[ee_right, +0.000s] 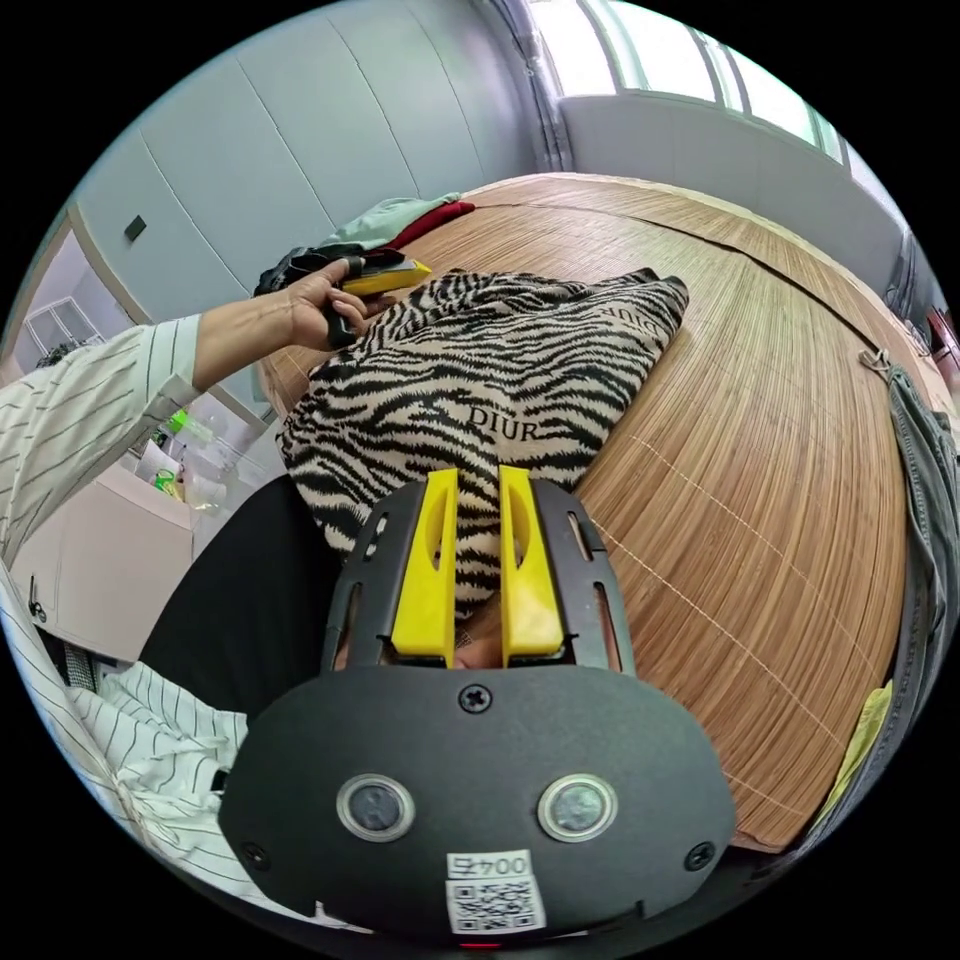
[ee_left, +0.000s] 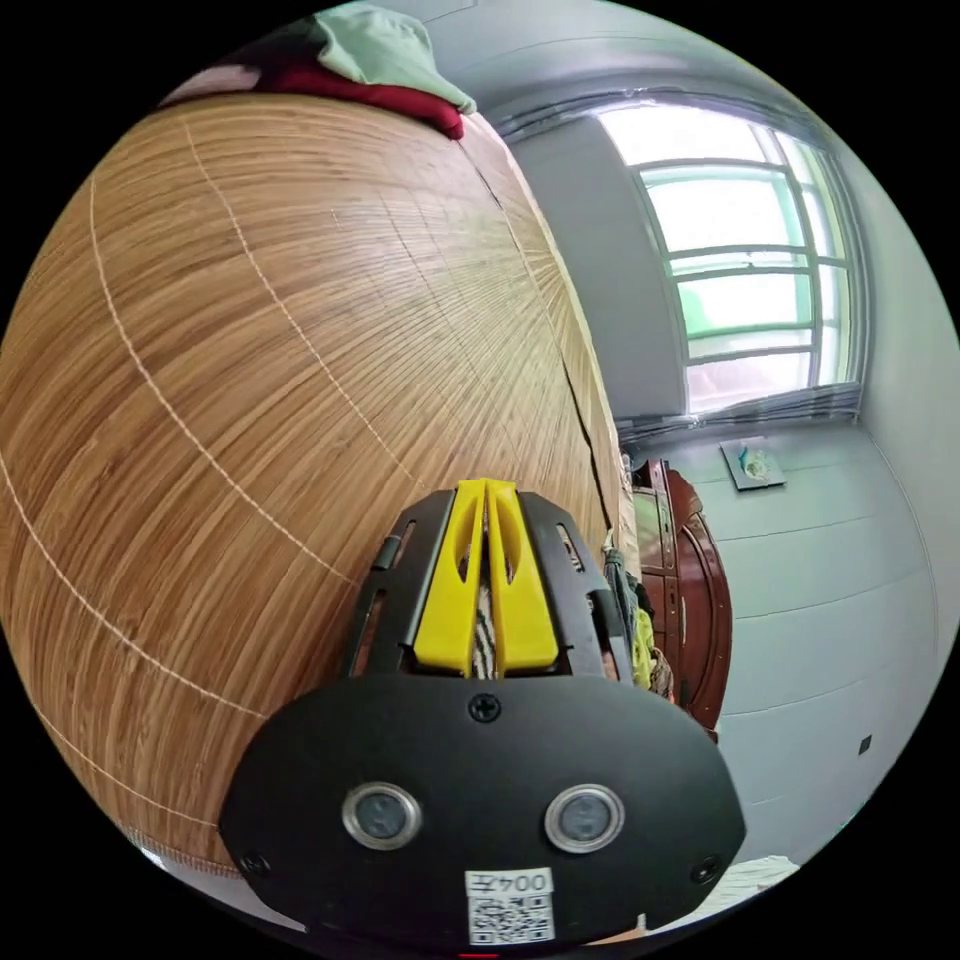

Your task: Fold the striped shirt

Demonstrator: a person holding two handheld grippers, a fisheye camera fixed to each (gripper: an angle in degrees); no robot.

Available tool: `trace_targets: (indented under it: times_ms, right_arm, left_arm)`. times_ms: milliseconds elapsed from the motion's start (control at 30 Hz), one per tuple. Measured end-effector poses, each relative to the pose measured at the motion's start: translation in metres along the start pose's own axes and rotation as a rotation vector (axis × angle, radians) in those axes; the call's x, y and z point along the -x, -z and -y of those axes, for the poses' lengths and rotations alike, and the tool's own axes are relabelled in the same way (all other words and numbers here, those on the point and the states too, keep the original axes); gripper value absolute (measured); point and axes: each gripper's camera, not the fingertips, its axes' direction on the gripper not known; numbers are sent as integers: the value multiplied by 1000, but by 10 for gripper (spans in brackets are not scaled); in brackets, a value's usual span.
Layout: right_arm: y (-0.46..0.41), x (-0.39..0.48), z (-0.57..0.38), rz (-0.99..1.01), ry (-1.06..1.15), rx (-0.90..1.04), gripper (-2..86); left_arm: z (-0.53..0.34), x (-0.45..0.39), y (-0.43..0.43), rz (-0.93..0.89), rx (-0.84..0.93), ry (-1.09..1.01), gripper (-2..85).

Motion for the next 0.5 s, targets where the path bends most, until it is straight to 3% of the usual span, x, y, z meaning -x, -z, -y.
trace_targets:
  times_ms: [100, 267, 433, 500]
  right_arm:
    - [11, -5, 1, 54, -62, -24, 78]
    - [37, 11, -19, 39, -22, -73, 80]
    - [11, 20, -42, 47, -39, 70, 75]
    - [21, 16, -43, 80, -70, 35, 73]
  left_arm:
    - [-11, -38, 0, -99, 113, -115, 1]
    - [-49, -75, 9, 75, 182, -335, 1]
    - [-63, -39, -15, 273, 246, -234, 1]
    - [-63, -45, -3, 206, 152, -213, 1]
